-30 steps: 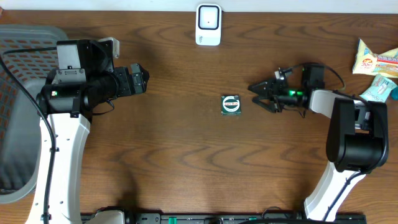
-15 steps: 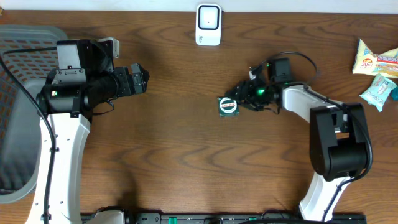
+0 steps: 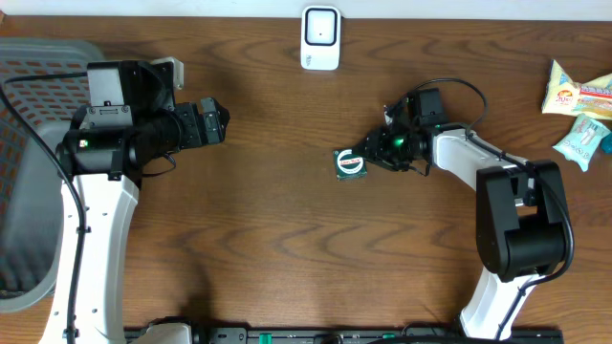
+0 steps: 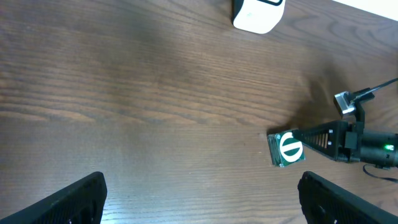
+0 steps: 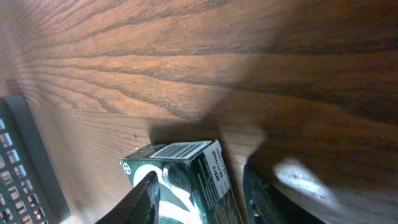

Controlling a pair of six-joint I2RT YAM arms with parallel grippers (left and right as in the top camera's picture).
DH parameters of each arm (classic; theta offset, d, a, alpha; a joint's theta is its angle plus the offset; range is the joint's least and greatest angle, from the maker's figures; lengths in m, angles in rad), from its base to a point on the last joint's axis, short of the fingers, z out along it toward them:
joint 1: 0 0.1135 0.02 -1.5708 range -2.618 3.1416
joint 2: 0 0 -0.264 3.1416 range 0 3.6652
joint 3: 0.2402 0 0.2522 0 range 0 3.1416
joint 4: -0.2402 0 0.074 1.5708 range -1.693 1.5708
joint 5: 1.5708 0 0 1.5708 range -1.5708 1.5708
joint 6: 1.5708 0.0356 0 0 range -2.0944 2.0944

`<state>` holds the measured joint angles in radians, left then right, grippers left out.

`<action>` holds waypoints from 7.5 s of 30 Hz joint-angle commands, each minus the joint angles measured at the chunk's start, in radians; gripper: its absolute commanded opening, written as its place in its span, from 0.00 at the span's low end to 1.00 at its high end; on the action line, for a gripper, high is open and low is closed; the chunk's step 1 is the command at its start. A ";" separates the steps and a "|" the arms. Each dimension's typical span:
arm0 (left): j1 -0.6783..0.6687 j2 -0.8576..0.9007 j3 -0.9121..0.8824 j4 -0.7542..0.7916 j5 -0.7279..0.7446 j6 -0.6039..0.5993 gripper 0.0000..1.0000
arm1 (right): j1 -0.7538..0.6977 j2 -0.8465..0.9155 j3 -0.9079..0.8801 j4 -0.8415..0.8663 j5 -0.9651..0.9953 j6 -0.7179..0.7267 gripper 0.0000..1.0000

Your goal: Scan the item barcode

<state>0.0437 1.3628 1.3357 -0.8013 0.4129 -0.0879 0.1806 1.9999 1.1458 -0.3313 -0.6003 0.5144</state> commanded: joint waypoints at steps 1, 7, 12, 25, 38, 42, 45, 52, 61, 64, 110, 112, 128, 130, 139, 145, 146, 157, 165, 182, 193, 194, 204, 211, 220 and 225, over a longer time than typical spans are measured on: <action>-0.001 0.003 0.002 0.001 -0.007 0.013 0.98 | 0.014 0.031 -0.027 -0.044 0.122 -0.041 0.43; -0.001 0.003 0.002 0.001 -0.007 0.013 0.98 | 0.037 0.031 -0.027 -0.066 0.119 -0.068 0.36; -0.001 0.003 0.002 0.001 -0.007 0.013 0.98 | 0.044 0.031 -0.027 -0.092 0.098 -0.068 0.38; -0.001 0.003 0.002 0.001 -0.007 0.013 0.98 | 0.040 0.026 -0.026 -0.084 0.105 -0.082 0.01; -0.001 0.003 0.002 0.001 -0.007 0.013 0.98 | 0.071 -0.192 -0.005 -0.111 0.396 -0.129 0.01; -0.001 0.003 0.002 0.001 -0.007 0.013 0.98 | 0.095 -0.224 -0.005 -0.131 0.415 -0.130 0.01; -0.001 0.003 0.002 0.001 -0.007 0.013 0.98 | 0.114 -0.220 -0.005 -0.140 0.414 -0.130 0.01; -0.001 0.003 0.002 0.001 -0.007 0.013 0.98 | 0.201 -0.219 -0.005 -0.097 0.414 -0.130 0.21; -0.001 0.003 0.002 0.001 -0.007 0.013 0.98 | 0.360 -0.219 -0.005 -0.093 0.698 -0.100 0.72; -0.001 0.003 0.002 0.001 -0.007 0.013 0.98 | 0.420 -0.214 -0.005 -0.107 0.884 -0.100 0.78; -0.001 0.003 0.002 0.000 -0.007 0.013 0.98 | 0.526 0.074 -0.005 -0.025 1.114 -0.415 0.79; -0.001 0.003 0.002 0.001 -0.007 0.013 0.98 | 0.506 0.074 -0.005 -0.031 1.081 -0.415 0.72; -0.001 0.003 0.002 0.000 -0.007 0.013 0.98 | 0.394 0.062 0.084 -0.136 0.974 -0.315 0.01; -0.001 0.003 0.002 0.001 -0.007 0.013 0.98 | 0.375 0.056 0.123 -0.160 0.919 -0.312 0.01; -0.001 0.003 0.002 0.001 -0.007 0.013 0.98 | 0.298 0.001 0.171 -0.205 0.772 -0.312 0.01; -0.001 0.003 0.002 0.000 -0.007 0.013 0.98 | 0.296 -0.118 0.171 -0.232 0.773 -0.304 0.78; -0.001 0.003 0.002 0.000 -0.007 0.013 0.98 | 0.296 -0.137 0.171 -0.233 0.773 -0.304 0.91; -0.001 0.003 0.002 0.002 -0.006 0.013 0.98 | 0.167 -0.371 0.171 -0.258 0.760 -0.237 0.99; -0.007 0.003 0.002 -0.046 0.130 -0.225 0.98 | -0.113 -0.386 0.171 -0.327 0.541 -0.238 0.99; -0.455 0.308 0.002 0.193 0.006 -0.415 0.98 | -0.336 -0.385 0.167 -0.364 0.424 -0.238 0.99; -0.685 0.444 0.002 0.452 -0.298 -0.413 0.98 | -0.329 -0.367 0.160 -0.402 0.399 -0.238 0.99; -0.705 0.453 0.002 0.484 -0.298 -0.341 0.98 | -0.324 -0.363 0.156 -0.402 0.398 -0.238 0.99; -0.792 0.554 0.002 0.557 -0.410 0.328 0.98 | -0.288 -0.357 0.112 -0.398 0.397 -0.238 0.99; -0.789 0.626 0.002 0.575 -0.335 0.535 0.98 | -0.287 -0.357 0.109 -0.391 0.385 -0.238 0.99; -0.789 0.679 0.002 0.680 -0.257 0.592 0.98 | -0.283 -0.357 0.109 -0.387 0.380 -0.238 0.99; -0.789 0.709 0.002 0.711 -0.195 0.596 0.98 | -0.283 -0.357 0.109 -0.388 0.380 -0.238 0.99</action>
<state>-0.7471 2.0377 1.3354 -0.0978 0.1650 0.4820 -0.1070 1.6295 1.2610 -0.7197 -0.2104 0.2642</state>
